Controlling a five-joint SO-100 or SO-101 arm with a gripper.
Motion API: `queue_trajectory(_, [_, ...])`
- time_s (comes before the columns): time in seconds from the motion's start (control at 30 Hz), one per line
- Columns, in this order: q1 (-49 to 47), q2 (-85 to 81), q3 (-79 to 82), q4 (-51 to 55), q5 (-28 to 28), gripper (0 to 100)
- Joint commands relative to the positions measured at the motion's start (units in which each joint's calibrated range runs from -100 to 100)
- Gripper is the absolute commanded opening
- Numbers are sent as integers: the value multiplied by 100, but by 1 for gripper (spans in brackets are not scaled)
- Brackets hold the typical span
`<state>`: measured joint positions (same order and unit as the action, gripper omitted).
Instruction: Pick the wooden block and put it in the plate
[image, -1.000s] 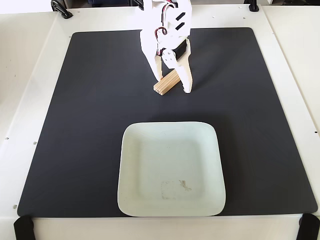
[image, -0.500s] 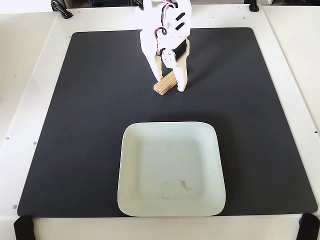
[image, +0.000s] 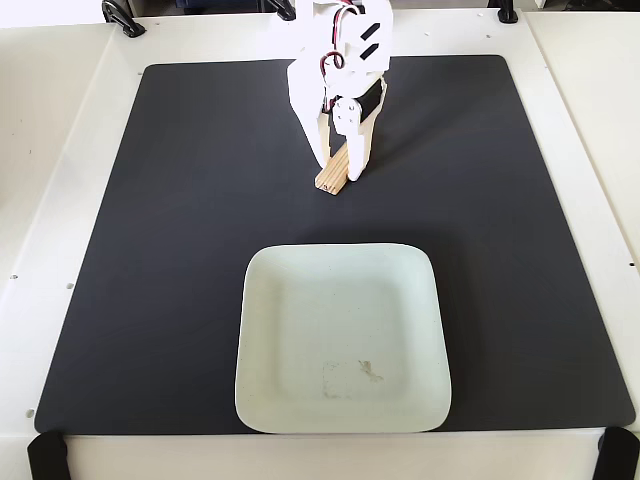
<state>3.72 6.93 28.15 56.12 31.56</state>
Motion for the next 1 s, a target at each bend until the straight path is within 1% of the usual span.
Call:
queue_trajectory(0.0, [-58, -880, 518, 13, 288, 1])
queue_trajectory(0.2, [-69, -3168, 1985, 57, 816, 1])
queue_trajectory(0.37, [-69, -4981, 3001, 4, 1452, 1])
queue_trajectory(0.5, [9, -5583, 3145, -31, 1831, 1])
queue_trajectory(0.6, [43, -5498, 2947, -667, 1916, 1])
queue_trajectory(0.7, [65, -5041, 2731, -1772, 1937, 1])
queue_trajectory(0.8, [188, -4193, 2309, -2842, 1937, 1])
queue_trajectory(0.9, [211, -3193, 1607, -3513, 1943, 1])
queue_trajectory(0.97, [211, -2465, 941, -3761, 1911, 1])
